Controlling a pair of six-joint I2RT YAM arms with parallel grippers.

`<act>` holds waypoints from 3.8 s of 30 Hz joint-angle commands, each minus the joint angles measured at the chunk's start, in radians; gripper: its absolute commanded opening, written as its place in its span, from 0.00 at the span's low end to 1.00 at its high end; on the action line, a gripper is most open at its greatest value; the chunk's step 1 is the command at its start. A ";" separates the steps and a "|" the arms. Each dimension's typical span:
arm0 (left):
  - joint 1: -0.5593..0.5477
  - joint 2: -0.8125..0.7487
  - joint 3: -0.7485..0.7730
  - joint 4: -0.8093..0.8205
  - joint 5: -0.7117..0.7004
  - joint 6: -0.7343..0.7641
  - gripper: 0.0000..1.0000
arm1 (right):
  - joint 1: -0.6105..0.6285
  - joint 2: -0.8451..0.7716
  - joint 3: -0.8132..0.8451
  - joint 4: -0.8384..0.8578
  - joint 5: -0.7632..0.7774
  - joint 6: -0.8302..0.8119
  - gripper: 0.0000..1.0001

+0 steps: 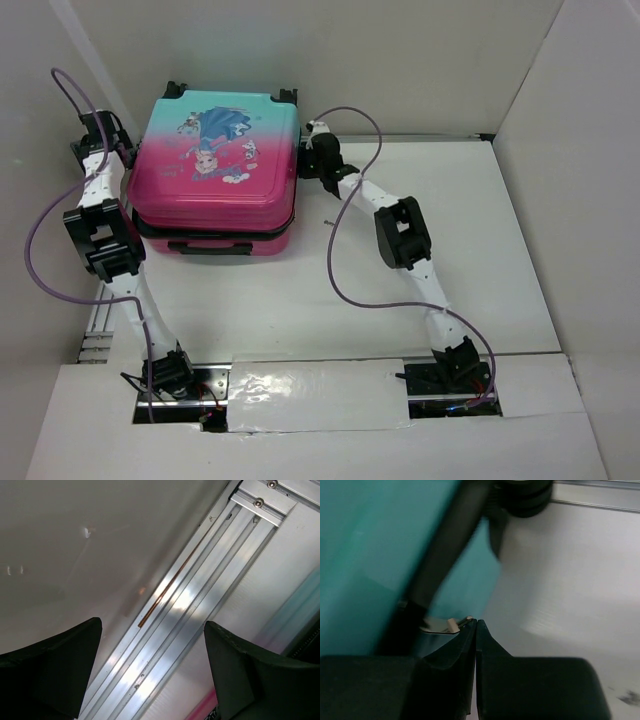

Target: Pack the luggage

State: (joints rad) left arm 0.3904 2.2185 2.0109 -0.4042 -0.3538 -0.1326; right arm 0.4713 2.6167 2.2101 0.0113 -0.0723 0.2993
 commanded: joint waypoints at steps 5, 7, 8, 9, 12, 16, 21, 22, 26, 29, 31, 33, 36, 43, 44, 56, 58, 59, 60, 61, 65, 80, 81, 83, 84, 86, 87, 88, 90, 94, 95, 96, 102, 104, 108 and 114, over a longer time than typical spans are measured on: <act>0.002 0.082 0.060 0.012 0.068 0.074 0.96 | 0.009 0.057 0.085 0.090 -0.061 0.029 0.08; 0.002 0.125 0.080 -0.022 0.133 0.109 0.95 | 0.009 0.046 0.063 0.090 -0.101 0.029 0.07; 0.002 0.125 0.080 -0.022 0.166 0.125 0.93 | 0.009 0.046 0.054 0.081 -0.113 0.029 0.07; 0.002 0.125 0.060 -0.022 0.192 0.139 0.93 | 0.009 0.022 0.028 0.081 -0.113 0.029 0.07; -0.010 0.115 -0.003 0.008 0.282 0.197 0.93 | 0.032 -0.013 -0.024 0.081 -0.113 0.011 0.03; -0.086 0.102 -0.015 0.018 0.348 0.272 0.92 | 0.053 -0.117 -0.165 0.092 -0.092 0.011 0.00; -0.202 0.102 -0.066 0.071 0.346 0.364 0.90 | 0.102 -0.309 -0.472 0.226 -0.046 0.043 0.00; -0.247 0.102 -0.066 0.071 0.346 0.382 0.90 | 0.102 -0.375 -0.574 0.251 -0.011 0.043 0.00; -0.360 0.115 -0.066 0.094 0.325 0.441 0.90 | 0.138 -0.486 -0.720 0.299 0.023 0.043 0.00; -0.430 0.115 -0.066 0.114 0.335 0.441 0.90 | 0.156 -0.540 -0.786 0.299 0.043 0.043 0.00; -0.463 0.104 -0.066 0.127 0.352 0.441 0.90 | 0.193 -0.573 -0.849 0.299 0.081 0.034 0.00; -0.505 0.092 -0.076 0.151 0.386 0.441 0.90 | 0.226 -0.642 -0.900 0.299 0.106 0.034 0.00; -0.565 0.081 -0.067 0.151 0.446 0.441 0.90 | 0.283 -0.801 -1.059 0.299 0.173 0.049 0.00; -0.642 0.085 0.050 0.098 0.529 0.432 0.90 | 0.469 -1.053 -1.297 0.283 0.325 0.116 0.00; -0.665 0.099 0.080 0.082 0.529 0.432 0.90 | 0.492 -1.090 -1.325 0.271 0.382 0.116 0.00; -0.647 0.103 0.437 -0.034 0.386 0.182 0.99 | 0.628 -1.251 -1.313 0.029 0.528 0.163 0.00; -0.592 0.012 0.428 -0.035 0.377 0.088 0.99 | 0.656 -1.297 -1.285 0.015 0.499 0.104 0.00; -0.570 -0.020 0.410 -0.035 0.377 0.061 0.99 | 0.688 -1.311 -1.274 -0.006 0.499 0.083 0.00; -0.526 -0.052 0.410 -0.035 0.377 0.033 0.99 | 0.705 -1.340 -1.250 -0.007 0.470 0.058 0.00; -0.503 -0.113 0.410 -0.035 0.390 -0.023 0.99 | 0.722 -1.357 -1.236 -0.016 0.459 -0.001 0.00; -0.368 -0.235 0.401 -0.035 0.449 -0.172 0.99 | 0.777 -1.419 -1.146 -0.060 0.479 -0.066 0.02; -0.078 -0.699 -0.243 -0.141 0.302 -0.249 0.99 | 0.107 -1.145 -0.636 -0.224 0.408 -0.060 0.58; -0.067 -0.758 -0.300 -0.130 0.282 -0.286 0.99 | 0.069 -1.114 -0.609 -0.224 0.384 -0.060 0.58; -0.010 -0.813 -0.458 -0.105 0.268 -0.324 0.99 | -0.045 -1.017 -0.523 -0.250 0.308 -0.031 0.58; 0.046 -0.853 -0.542 -0.094 0.283 -0.341 0.99 | -0.104 -0.953 -0.482 -0.269 0.245 -0.016 0.58; 0.097 -0.864 -0.595 -0.094 0.306 -0.352 0.99 | -0.152 -0.893 -0.468 -0.269 0.189 -0.003 0.58; 0.116 -0.864 -0.618 -0.094 0.341 -0.364 0.99 | -0.166 -0.864 -0.452 -0.269 0.162 -0.003 0.58; 0.128 -0.864 -0.659 -0.094 0.355 -0.375 0.99 | -0.190 -0.833 -0.443 -0.269 0.145 -0.003 0.58; 0.128 -0.853 -0.707 -0.085 0.397 -0.397 0.99 | -0.203 -0.739 -0.408 -0.255 0.108 -0.003 0.58; 0.104 -0.853 -0.839 0.002 0.415 -0.440 0.99 | -0.203 -0.559 -0.264 -0.286 0.049 -0.003 0.58; 0.076 -0.853 -0.872 0.020 0.415 -0.440 0.98 | -0.189 -0.520 -0.181 -0.303 0.040 -0.003 0.58; 0.061 -0.844 -0.873 0.031 0.389 -0.440 0.98 | -0.189 -0.445 -0.140 -0.319 0.040 -0.014 0.58; -0.059 -0.746 -0.830 0.051 0.360 -0.392 0.97 | -0.122 -0.256 0.065 -0.357 0.060 -0.014 0.58; -0.110 -0.693 -0.808 0.051 0.349 -0.380 0.94 | -0.109 -0.204 0.103 -0.321 0.071 -0.014 0.60; -0.160 -0.619 -0.765 0.051 0.338 -0.360 0.93 | -0.089 -0.130 0.186 -0.280 0.039 -0.005 0.64; -0.172 -0.574 -0.739 0.088 0.475 -0.300 0.89 | -0.021 -0.092 0.204 -0.183 -0.066 -0.026 0.72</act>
State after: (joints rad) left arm 0.2714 1.6306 1.2377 -0.3843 -0.0418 -0.4679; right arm 0.3485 2.5111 2.3638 -0.2707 -0.0059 0.2741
